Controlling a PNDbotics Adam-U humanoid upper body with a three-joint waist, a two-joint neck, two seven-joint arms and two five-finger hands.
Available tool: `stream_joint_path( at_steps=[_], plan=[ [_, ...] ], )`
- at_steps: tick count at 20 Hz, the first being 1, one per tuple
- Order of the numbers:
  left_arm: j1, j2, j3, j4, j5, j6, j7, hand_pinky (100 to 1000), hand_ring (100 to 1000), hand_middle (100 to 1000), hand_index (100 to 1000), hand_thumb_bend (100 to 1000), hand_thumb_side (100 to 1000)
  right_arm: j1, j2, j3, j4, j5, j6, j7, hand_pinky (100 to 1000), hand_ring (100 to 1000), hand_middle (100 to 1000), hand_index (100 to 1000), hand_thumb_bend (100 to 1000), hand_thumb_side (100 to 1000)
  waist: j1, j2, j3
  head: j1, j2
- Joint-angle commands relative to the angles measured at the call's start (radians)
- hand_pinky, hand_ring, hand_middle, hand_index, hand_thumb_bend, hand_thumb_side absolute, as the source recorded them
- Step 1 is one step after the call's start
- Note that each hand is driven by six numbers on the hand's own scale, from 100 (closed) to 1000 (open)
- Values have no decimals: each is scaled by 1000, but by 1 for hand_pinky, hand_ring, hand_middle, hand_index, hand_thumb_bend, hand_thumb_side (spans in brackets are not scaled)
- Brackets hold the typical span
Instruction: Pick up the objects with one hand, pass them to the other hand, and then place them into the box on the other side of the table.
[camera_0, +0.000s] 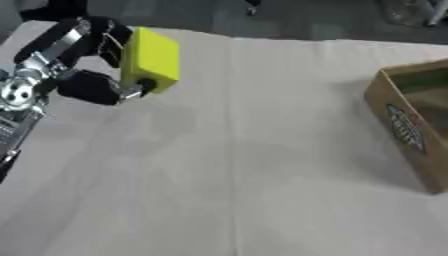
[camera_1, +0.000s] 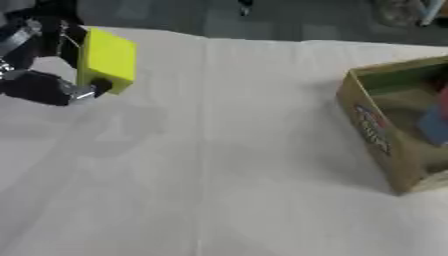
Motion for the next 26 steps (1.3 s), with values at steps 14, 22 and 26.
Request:
stream_joint_path(
  at_steps=[14, 22, 26],
  plan=[
    [-39, -167, -58, -10, -21, -49, 8, 604, 555, 462, 531, 100, 178, 2, -12, -18, -21, -2, 2, 0, 1000, 846, 864, 909, 100, 470, -20, -47, -14, -49, 24],
    [-40, -239, -86, 11, -51, -80, 3, 597, 534, 456, 523, 100, 205, 7, -3, -17, -22, 1, 1, 0, 1000, 845, 864, 909, 100, 468, -29, -47, -21, -65, 35],
    [-35, -273, -96, 19, -54, -100, 0, 596, 526, 454, 521, 100, 226, 5, -2, -16, -23, 0, 0, 1, 1000, 846, 863, 908, 100, 467, -32, -48, -23, -81, 49]
  ],
)
